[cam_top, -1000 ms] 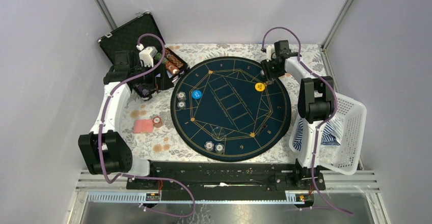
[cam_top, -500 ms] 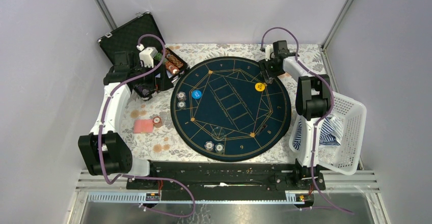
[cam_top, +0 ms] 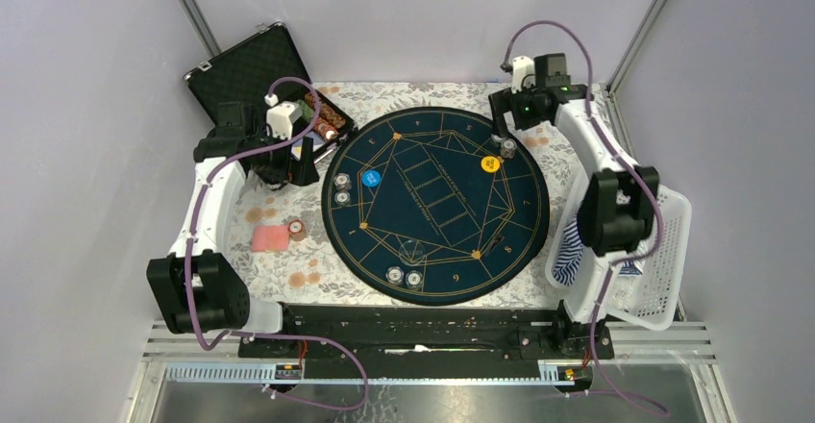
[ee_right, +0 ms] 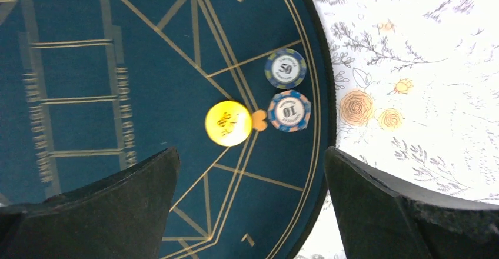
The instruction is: Distribute texas hold em gaming equipment
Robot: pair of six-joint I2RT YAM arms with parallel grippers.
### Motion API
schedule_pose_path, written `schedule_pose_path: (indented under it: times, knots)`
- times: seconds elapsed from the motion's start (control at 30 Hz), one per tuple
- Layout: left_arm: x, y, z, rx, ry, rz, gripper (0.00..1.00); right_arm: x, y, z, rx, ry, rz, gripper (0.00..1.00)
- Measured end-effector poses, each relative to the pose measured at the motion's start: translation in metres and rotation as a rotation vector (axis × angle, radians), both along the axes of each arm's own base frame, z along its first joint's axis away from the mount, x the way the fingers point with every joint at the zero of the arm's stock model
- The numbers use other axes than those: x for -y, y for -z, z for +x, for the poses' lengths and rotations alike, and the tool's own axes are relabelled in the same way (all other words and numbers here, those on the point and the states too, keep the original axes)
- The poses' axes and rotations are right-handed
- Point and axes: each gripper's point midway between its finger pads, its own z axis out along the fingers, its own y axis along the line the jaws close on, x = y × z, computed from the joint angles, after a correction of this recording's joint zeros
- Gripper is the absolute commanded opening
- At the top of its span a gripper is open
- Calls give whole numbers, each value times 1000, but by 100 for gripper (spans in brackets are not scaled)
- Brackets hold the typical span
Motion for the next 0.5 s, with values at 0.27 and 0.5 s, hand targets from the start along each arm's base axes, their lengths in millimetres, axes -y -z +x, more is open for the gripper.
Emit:
schedule_pose_path:
  times: [0.27,0.5]
  knots:
    - [-37,33,-36,-83,133,197,99,-26,-77,-75,83,-87,196,100]
    - [-49,81,-80,-177,352,277,99,-45,-20,-139,-129,-118,339,100]
